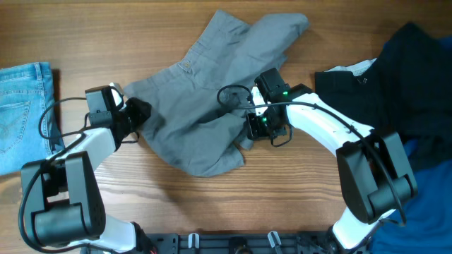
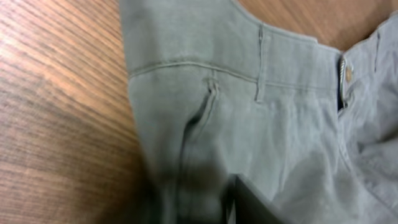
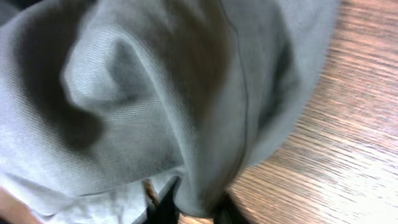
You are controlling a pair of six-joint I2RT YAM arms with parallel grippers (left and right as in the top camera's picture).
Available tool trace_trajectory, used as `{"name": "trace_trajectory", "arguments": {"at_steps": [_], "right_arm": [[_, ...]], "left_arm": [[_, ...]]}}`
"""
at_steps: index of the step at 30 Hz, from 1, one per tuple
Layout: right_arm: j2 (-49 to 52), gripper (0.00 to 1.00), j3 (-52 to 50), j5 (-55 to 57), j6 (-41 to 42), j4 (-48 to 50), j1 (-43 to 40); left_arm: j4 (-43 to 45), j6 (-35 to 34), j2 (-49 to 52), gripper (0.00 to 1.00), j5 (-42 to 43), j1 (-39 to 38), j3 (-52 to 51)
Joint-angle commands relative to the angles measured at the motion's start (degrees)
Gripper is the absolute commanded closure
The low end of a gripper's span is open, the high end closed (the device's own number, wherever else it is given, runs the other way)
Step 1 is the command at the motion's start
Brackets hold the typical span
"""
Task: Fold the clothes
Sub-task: 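Hold the shorts with both grippers and stretch them flat on the table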
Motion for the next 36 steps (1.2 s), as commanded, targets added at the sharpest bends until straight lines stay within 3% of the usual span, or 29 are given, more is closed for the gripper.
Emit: {"name": "trace_trajectory", "arguments": {"at_steps": [1,9,12,13,14,15,18,20,24,36], "right_arm": [[0.0,0.96,-0.39,9.42,3.28,-2.69,-0.02],[-1.27,0.96,15.21,40.17,3.91,-22.38,-8.22],[-1.46,0.95,24.15,44.54,-1.86,-24.68,-11.3],[-1.46,0.88,26.27,44.52,-2.73,-24.83,-11.98],[-1.46,0.73,27.96,44.5,-2.62,-25.05,-12.5],[-1.46,0.69,28.85,44.22,-2.4,-25.2,-12.79],[-1.53,0.5,29.55,39.8,-2.01,-26.14,-13.0],[-1.38,0.48,29.31,32.48,-3.67,-28.3,-13.0],[-1.33,0.47,26.4,14.51,-15.56,-31.78,-13.0],[-1.29,0.41,6.99,-3.96,-15.32,-27.21,-11.89]], "left_arm": [[0.63,0.57,0.48,0.96,-0.66,-0.66,-0.11],[-1.92,0.59,0.46,0.96,-0.61,-0.66,-0.11],[-3.41,0.55,0.39,0.96,-0.2,-0.66,-0.11],[-3.52,0.55,0.39,0.96,0.44,-0.66,-0.11],[-3.69,0.39,0.39,0.96,1.66,-0.66,-0.11],[-3.67,0.42,0.39,0.96,3.06,-0.66,-0.11],[-3.67,0.39,0.39,0.96,5.68,-0.66,-0.11],[-3.72,0.39,0.39,0.96,5.86,-0.66,-0.11],[-3.69,0.39,0.39,0.96,5.86,-0.66,-0.11],[-5.29,0.42,0.39,0.96,5.84,-0.66,-0.11]]}}
